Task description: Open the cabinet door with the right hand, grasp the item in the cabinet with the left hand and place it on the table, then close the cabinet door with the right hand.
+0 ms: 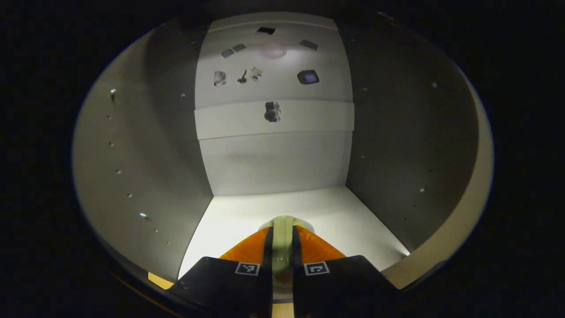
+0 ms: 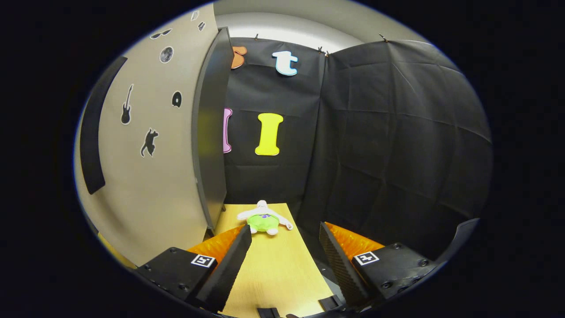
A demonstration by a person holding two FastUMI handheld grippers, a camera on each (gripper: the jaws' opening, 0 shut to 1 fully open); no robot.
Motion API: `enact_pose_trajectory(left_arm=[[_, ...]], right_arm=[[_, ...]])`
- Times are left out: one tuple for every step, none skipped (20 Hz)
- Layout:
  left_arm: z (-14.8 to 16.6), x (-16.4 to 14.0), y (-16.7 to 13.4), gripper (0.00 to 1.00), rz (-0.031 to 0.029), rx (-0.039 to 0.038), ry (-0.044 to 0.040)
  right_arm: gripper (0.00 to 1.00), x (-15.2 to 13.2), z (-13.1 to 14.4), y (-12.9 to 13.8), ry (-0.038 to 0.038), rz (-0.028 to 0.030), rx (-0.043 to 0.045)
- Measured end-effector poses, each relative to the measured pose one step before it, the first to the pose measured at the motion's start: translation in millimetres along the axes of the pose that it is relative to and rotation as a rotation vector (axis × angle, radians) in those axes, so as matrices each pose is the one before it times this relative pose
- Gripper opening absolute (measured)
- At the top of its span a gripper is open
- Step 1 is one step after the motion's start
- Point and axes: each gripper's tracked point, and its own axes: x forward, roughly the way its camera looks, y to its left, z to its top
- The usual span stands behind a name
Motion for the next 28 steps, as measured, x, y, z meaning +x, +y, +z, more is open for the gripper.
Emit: enact_pose_trajectory(left_arm=[[-1.47, -15.04, -2.81, 0.22, -0.01358, -0.00755, -0.0069], [-2.69, -15.18, -1.68, 0.22, -0.00865, -0.00872, -0.00639], [-4.39, -17.0, -1.39, 0.22, -0.00468, -0.00667, -0.00876], [-5.0, -16.9, -1.34, 0.21, -0.00314, -0.00519, -0.01076], [-6.27, -17.93, -1.53, 0.21, -0.00464, 0.00122, -0.00577], [-9.26, -17.14, 0.74, 0.22, 0.00155, 0.00512, -0.00055], [-11.15, -18.46, 0.51, 0.22, 0.00441, 0.00376, 0.00653], [-11.72, -18.03, -0.02, 0.22, -0.00015, -0.00859, 0.00773], [-12.48, -16.66, -1.79, 0.22, -0.00863, -0.02031, 0.00637], [-12.74, -16.89, -3.28, 0.22, -0.01537, -0.03014, 0.00216], [-14.31, -16.01, -2.65, 0.22, -0.01377, -0.02419, 0.00685], [-14.83, -15.68, -1.29, 0.22, -0.00627, -0.00578, 0.00712], [-15.46, -14.06, 1.58, 0.22, 0.00795, 0.00874, 0.004], [-14.86, -12.69, 1.65, 0.22, 0.01176, 0.01293, 0.00435], [-17.28, -10.8, -0.81, 0.22, 0.00362, 0.00913, 0.00791], [-17.34, -9.07, -3.01, 0.22, -0.0036, -0.00486, 0.0156], [-14.68, -7.12, -3.62, 0.22, -0.00943, -0.02106, 0.01021], [-12.91, -5.68, -4.16, 0.22, -0.01094, -0.02419, 0.00775], [-16.3, -6.53, -2.66, 0.22, -0.00457, -0.02084, 0.00923], [-15.24, -4.63, -0.95, 0.22, -0.00016, -0.01554, 0.00504], [-14.17, -3.2, 0.95, 0.22, 0.0058, -0.00962, 0.00683], [-14.05, 0.79, 1.17, 0.22, 0.01177, -0.00341, 0.01171], [-14.69, 3.0, 3.39, 0.22, 0.01482, -0.00289, 0.01246], [-13.41, 2.51, 1.7, 0.23, 0.01487, -0.00082, 0.01183], [-12.64, 4.87, 1.48, 0.23, 0.01268, -0.00386, 0.00277], [-7.65, 6.26, -1.08, 0.23, 0.00022, -0.00354, -0.00766], [-8.99, 7.45, -2.44, 0.22, -0.00177, 0.0013, -0.00313], [-10.7, 6.11, 0.57, 0.22, 0.00282, -0.00082, -0.00022]], right_arm=[[0.98, -2.85, 2.74, 2.46, -0.00781, 0.00404, -0.00298], [0.98, -3.73, 2.38, 2.84, -0.00923, 0.00497, -0.00196], [0.98, -4.87, 2.89, 7.09, -0.00918, 0.02227, 0.00657], [0.98, -5.49, 2.53, 11.33, -0.01087, 0.03075, 0.00985], [0.98, -5.58, 1.16, 6.11, -0.00908, 0.01865, 0.00757], [0.98, -6.89, 0.01, 3.27, -0.00696, 0.012, 0.00396], [0.98, -6.99, 0.56, 1.97, -0.0041, 0.0021, 0.00352], [0.98, -9.74, 1.1, 3.45, -0.00627, 0.0066, 0.0106], [0.98, -11.39, 2.27, 5.4, -0.00955, 0.0157, 0.01805], [0.98, -12.05, 1.31, 6.84, -0.00789, 0.01909, 0.01544], [0.98, -12.98, -1.26, 3.03, 0.0018, 0.00912, 0.00785], [0.98, -14.0, -3.62, 1.54, 0.00495, 0.00756, -0.00052], [0.98, -14.52, -3.55, 3.07, 0.00167, 0.01099, -0.00915], [1.0, -11.58, -2.36, 1.45, 0.00356, 0.00601, -0.00944], [0.97, -13.71, -3.52, 2.0, 0.0085, 0.00667, -0.00735], [0.97, -10.28, -1.85, 1.62, 0.00374, 0.00837, 0.00037], [1.0, -11.42, 0.45, 3.71, -0.00525, 0.01325, 0.00277], [0.98, -10.27, 6.53, -0.33, -0.02045, 0.00254, 0.00008], [0.98, -8.18, 5.88, -1.38, -0.01764, -0.00151, 0.0024], [0.97, -4.36, 1.4, 0.95, -0.0115, 0.00366, 0.00762], [0.97, -3.84, 2.55, 1.92, -0.01068, 0.00809, 0.00971], [0.97, -2.53, 3.0, 1.47, -0.01157, 0.00717, 0.00967], [0.97, -0.05, 0.72, 1.15, -0.00327, 0.00655, 0.00782], [0.97, 2.12, -0.3, 1.19, -0.00112, 0.00852, 0.00691], [0.98, 2.24, -0.16, 0.48, -0.00304, 0.00836, 0.00677], [0.97, 5.15, -0.51, 1.31, 0.00165, 0.0122, 0.0059], [0.98, 4.72, -3.25, -0.54, 0.01287, 0.01063, 0.00589], [0.98, 3.57, -5.66, -1.5, 0.01456, 0.01034, 0.00323]])
